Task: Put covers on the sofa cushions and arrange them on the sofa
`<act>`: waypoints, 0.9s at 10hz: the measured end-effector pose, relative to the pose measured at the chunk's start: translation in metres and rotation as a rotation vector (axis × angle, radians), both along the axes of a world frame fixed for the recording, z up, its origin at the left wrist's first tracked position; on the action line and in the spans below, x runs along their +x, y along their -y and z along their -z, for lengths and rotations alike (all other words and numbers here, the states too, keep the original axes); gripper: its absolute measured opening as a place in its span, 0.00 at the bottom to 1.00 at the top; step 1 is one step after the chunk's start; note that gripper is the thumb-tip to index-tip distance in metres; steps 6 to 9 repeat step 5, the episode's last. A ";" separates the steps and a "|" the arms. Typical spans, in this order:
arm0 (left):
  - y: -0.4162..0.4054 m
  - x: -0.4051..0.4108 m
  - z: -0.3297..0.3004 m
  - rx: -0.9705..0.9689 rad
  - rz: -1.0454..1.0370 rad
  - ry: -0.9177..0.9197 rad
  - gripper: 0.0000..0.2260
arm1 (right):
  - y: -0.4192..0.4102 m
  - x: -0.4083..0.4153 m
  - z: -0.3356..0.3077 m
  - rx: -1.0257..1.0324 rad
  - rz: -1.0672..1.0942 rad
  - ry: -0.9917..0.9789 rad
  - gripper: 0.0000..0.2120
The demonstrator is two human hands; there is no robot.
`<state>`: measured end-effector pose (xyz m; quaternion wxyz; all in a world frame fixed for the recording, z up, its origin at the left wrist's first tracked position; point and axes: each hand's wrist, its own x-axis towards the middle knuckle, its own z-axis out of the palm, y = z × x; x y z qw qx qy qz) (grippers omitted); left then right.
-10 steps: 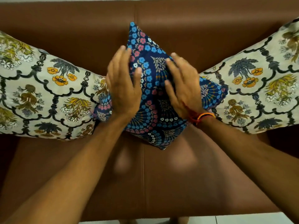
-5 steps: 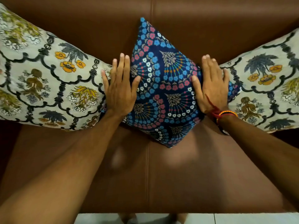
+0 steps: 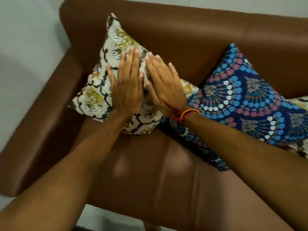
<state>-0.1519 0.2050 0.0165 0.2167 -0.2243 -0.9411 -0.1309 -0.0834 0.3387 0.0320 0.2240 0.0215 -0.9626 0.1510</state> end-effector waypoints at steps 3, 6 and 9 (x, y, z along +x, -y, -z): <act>0.075 -0.074 0.034 -0.159 -0.018 0.047 0.28 | 0.015 -0.065 0.047 0.111 0.063 0.194 0.31; 0.083 -0.065 0.004 0.045 -0.170 0.146 0.27 | -0.028 -0.035 0.018 -0.057 0.266 0.259 0.34; 0.083 -0.065 0.004 0.045 -0.170 0.146 0.27 | -0.028 -0.035 0.018 -0.057 0.266 0.259 0.34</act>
